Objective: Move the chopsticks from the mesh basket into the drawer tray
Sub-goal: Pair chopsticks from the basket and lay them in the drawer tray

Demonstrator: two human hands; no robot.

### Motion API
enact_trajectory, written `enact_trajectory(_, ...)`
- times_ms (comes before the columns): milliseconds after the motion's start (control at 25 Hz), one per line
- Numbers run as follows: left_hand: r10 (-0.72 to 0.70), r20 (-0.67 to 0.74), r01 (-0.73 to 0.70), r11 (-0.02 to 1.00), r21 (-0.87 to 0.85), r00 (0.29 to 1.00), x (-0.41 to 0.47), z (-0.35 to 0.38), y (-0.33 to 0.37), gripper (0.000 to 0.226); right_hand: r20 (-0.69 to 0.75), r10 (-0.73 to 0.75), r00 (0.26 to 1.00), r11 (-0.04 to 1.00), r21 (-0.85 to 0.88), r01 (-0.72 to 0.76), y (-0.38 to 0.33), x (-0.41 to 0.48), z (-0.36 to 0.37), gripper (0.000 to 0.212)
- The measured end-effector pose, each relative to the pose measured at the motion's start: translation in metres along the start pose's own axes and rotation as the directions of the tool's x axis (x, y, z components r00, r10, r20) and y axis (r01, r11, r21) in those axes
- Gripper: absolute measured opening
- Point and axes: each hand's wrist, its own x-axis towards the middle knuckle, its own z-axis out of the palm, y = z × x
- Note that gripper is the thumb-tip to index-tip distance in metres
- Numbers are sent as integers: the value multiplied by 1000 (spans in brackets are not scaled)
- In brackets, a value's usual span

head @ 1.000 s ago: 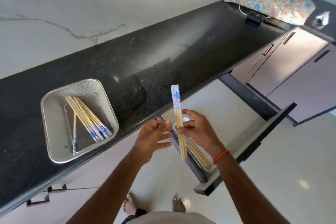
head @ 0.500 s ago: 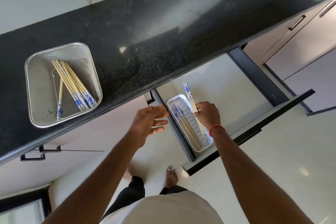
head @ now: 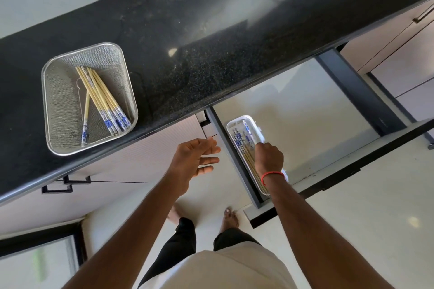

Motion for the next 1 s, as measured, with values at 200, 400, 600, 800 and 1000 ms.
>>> enact_trajectory(200, -17, 12, 17, 1000, 12, 1000, -3, -6, -8, 27, 22, -34, 999, 999, -36, 34, -5, -7, 11, 26)
enact_trajectory(400, -15, 37, 15, 1000, 21, 999, -5, -10, -8, 27, 45, -108, 993, 988, -105, 113, -8, -17, 16, 23)
enact_trajectory(600, -10, 47, 9, 1000, 21, 999, -8, -14, -5, 26, 49, -135, 990, 980, -142, 140, -5, -21, 12, 19)
enact_trajectory(800, -4, 60, 3, 1000, 18, 998, -14, -21, -6, 32, 46, -180, 983, 971, -153, 185, 0, -23, 17, 21)
enact_trajectory(1000, 6, 73, -8, 1000, 22, 997, -21, -27, -6, 31, 35, -140, 990, 990, -19, 141, 11, -26, 18, 21)
